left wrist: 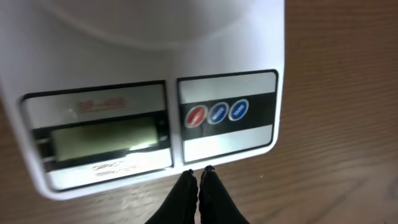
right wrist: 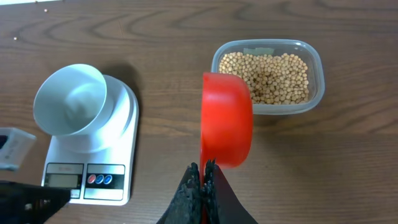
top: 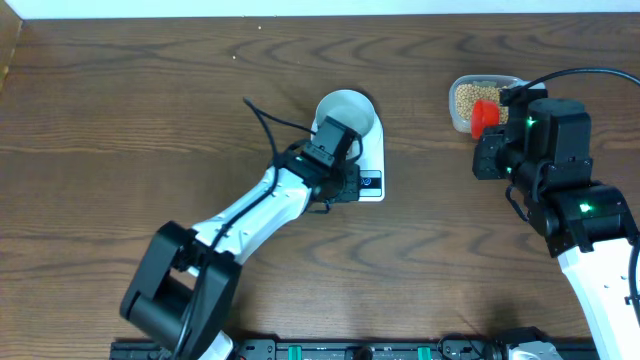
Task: Scoop item into bowl and weigh 50g on scale
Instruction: 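Move the left gripper down to the scale's buttons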
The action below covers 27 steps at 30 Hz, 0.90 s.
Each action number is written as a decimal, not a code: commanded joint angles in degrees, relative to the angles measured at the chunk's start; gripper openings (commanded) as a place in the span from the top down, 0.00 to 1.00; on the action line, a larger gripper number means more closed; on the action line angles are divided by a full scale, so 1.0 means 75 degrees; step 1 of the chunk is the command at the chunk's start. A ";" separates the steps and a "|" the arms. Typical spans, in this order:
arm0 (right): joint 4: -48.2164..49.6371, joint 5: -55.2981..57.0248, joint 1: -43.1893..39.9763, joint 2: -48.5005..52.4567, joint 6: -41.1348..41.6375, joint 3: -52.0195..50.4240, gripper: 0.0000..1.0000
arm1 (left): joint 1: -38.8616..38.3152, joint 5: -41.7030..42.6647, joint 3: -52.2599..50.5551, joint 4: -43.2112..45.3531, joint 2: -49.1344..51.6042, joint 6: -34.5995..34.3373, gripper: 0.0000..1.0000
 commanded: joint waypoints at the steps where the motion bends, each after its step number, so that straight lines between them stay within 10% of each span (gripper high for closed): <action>1: 0.0003 0.0079 -0.0052 0.0015 0.0085 0.0163 0.99 | -0.0189 -0.0481 0.0067 0.0192 0.0111 -0.0058 0.92; 27: -0.0032 0.0047 -0.0052 0.0134 0.0082 0.0143 0.99 | -0.0399 -0.1495 0.0032 0.1113 0.0510 0.1454 0.93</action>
